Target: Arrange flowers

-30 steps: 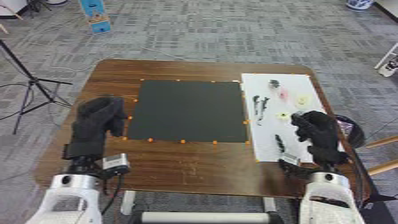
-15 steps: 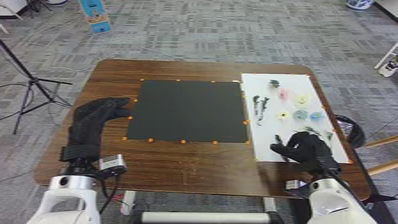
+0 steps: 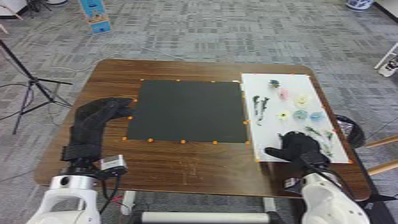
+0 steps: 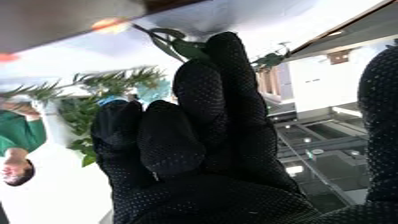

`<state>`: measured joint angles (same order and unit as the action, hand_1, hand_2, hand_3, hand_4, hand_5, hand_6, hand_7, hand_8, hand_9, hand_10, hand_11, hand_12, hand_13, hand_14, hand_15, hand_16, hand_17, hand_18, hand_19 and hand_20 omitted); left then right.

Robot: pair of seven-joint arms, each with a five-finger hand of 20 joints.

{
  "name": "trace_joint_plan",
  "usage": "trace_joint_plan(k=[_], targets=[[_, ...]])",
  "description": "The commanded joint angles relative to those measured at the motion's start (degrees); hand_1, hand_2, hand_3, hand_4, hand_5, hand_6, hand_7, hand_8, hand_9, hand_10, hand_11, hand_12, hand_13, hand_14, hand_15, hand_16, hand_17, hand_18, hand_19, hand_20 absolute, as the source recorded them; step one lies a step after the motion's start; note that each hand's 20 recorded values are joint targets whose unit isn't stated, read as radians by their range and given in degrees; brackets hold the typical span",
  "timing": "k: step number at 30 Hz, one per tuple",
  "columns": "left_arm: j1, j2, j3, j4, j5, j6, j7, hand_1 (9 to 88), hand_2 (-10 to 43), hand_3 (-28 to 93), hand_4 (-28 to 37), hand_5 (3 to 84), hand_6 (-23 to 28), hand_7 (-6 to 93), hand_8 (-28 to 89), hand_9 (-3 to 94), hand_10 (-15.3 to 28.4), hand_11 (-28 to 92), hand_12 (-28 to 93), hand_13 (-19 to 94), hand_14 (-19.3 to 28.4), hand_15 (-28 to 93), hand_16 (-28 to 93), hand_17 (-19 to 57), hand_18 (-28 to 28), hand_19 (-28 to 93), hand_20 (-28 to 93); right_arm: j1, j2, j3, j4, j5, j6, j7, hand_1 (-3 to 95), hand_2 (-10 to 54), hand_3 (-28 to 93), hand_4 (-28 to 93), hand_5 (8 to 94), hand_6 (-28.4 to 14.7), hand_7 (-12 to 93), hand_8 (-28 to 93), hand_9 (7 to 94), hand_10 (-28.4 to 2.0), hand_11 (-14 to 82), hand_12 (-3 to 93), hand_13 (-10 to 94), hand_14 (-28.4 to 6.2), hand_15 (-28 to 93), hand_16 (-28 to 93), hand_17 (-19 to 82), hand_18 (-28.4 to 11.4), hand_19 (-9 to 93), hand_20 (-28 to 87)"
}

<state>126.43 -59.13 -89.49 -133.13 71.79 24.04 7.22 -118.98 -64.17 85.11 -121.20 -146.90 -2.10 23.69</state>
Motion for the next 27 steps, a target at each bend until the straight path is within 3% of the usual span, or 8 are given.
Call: trace_joint_plan(k=[1,8,17,27], targets=[[0.6,-0.31,0.14,-0.23,-0.03,-1.71,-0.5,25.1,-0.8,69,-16.3,56.4,2.8,30.7,-8,56.7,13.6,37,23,44,18.3,37,6,6.2,15.0,20,26,-3.1,0.8,2.7,-5.9,3.6,0.4,-0.5,22.6,-9.5,59,-9,63.4,-5.8,42,-1,67.8,-19.1,51.0,51.7,65,-20.1,81,58,33,-28.4,84,70],[0.1,-0.18,0.38,-0.06,-0.12,-2.48,-0.95,25.2,-0.7,69,-16.1,56.6,2.7,31.8,-9,57.0,13.6,37,23,44,18.4,38,6,5.8,15.3,21,26,-2.1,1.9,2.4,-5.1,3.3,0.9,-0.2,23.6,-9.5,59,-9,63.9,-5.5,43,-2,68.7,-18.8,51.5,51.7,66,-20.2,81,58,34,-28.4,85,70],[-0.1,0.01,-0.14,-0.07,-0.14,-3.21,-1.17,25.4,-0.6,68,-15.9,56.6,2.7,32.2,-9,57.0,13.6,37,23,44,18.4,39,6,5.5,15.4,22,27,0.5,4.8,1.1,1.6,0.1,-0.4,0.2,25.4,-9.5,60,-9,64.0,-5.2,44,-2,69.2,-18.5,51.7,51.8,66,-19.8,82,57,34,-28.4,85,69],[0.1,-0.19,-0.63,-0.25,-0.15,-3.65,-1.3,25.5,-0.7,69,-15.5,56.5,2.7,32.4,-9,57.0,13.6,38,23,44,17.9,39,6,5.5,15.5,22,27,1.7,8.3,1.5,3.0,0.4,-5.5,-0.2,26.1,-9.5,60,-8,63.8,-5.1,45,-2,69.3,-18.2,51.8,52.0,66,-19.8,82,57,34,-28.4,85,69]])
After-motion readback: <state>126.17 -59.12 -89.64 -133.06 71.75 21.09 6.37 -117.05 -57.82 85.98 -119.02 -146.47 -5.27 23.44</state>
